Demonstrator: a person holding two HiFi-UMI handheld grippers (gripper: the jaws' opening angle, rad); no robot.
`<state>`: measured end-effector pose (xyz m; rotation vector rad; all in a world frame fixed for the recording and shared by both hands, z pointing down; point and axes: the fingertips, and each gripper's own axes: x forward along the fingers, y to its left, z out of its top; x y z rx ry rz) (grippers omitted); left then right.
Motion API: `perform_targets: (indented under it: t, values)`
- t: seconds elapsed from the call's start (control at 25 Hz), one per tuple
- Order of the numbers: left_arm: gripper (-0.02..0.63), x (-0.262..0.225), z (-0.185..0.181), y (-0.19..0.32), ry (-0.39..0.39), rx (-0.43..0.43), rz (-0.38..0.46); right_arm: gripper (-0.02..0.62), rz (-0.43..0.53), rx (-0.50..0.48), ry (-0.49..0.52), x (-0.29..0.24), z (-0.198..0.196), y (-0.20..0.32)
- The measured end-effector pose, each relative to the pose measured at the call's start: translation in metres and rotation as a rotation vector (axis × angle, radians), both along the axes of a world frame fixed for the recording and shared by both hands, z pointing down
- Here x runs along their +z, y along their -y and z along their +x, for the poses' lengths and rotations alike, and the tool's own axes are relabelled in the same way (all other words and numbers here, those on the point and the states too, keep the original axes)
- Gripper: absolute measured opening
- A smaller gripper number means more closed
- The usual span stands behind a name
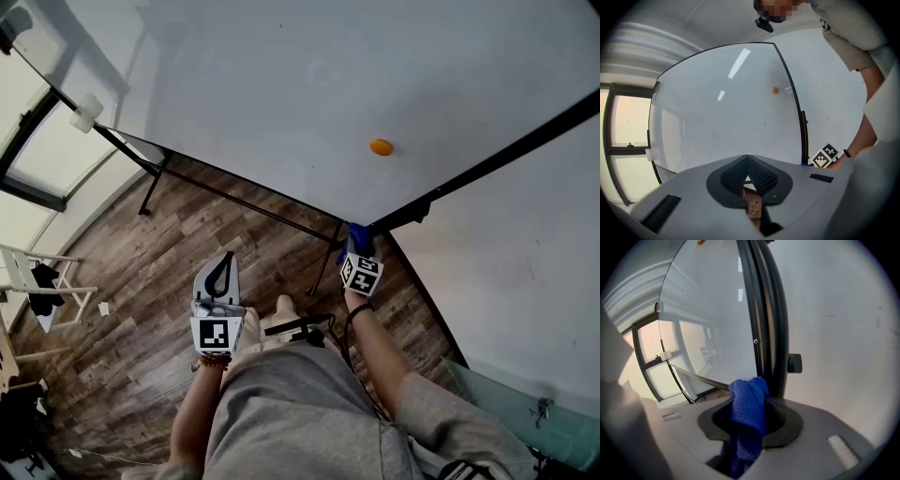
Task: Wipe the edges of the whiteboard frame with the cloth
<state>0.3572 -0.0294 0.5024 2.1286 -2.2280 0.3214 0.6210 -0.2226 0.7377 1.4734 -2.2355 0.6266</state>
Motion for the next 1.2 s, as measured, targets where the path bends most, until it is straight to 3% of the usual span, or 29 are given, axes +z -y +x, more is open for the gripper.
perform_targets:
  t: [0.36, 0.52, 0.8, 1.0, 1.2]
  values:
    - [0.009, 0.003, 0.001, 0.004, -0.020, -0.003, -0.028, 0.140, -0.035, -0.016, 0.033, 0.003, -0.006, -0.004]
    - [0.009, 0.000, -0.004, 0.008, 0.005, -0.010, 0.017, 0.140, -0.024, -0.018, 0.047, 0.001, -0.013, 0.003]
    - [0.008, 0.010, -0.013, -0.001, -0.040, -0.046, -0.019, 0.140, -0.051, -0.001, 0.074, 0.004, -0.028, 0.001]
    - [0.009, 0.015, -0.017, 0.003, -0.029, -0.057, -0.008, 0.141, -0.053, -0.061, 0.066, 0.005, -0.039, 0.003]
    - [0.008, 0.014, -0.027, 0.002, -0.011, -0.050, -0.010, 0.141, -0.075, -0.050, 0.098, 0.003, -0.051, -0.002]
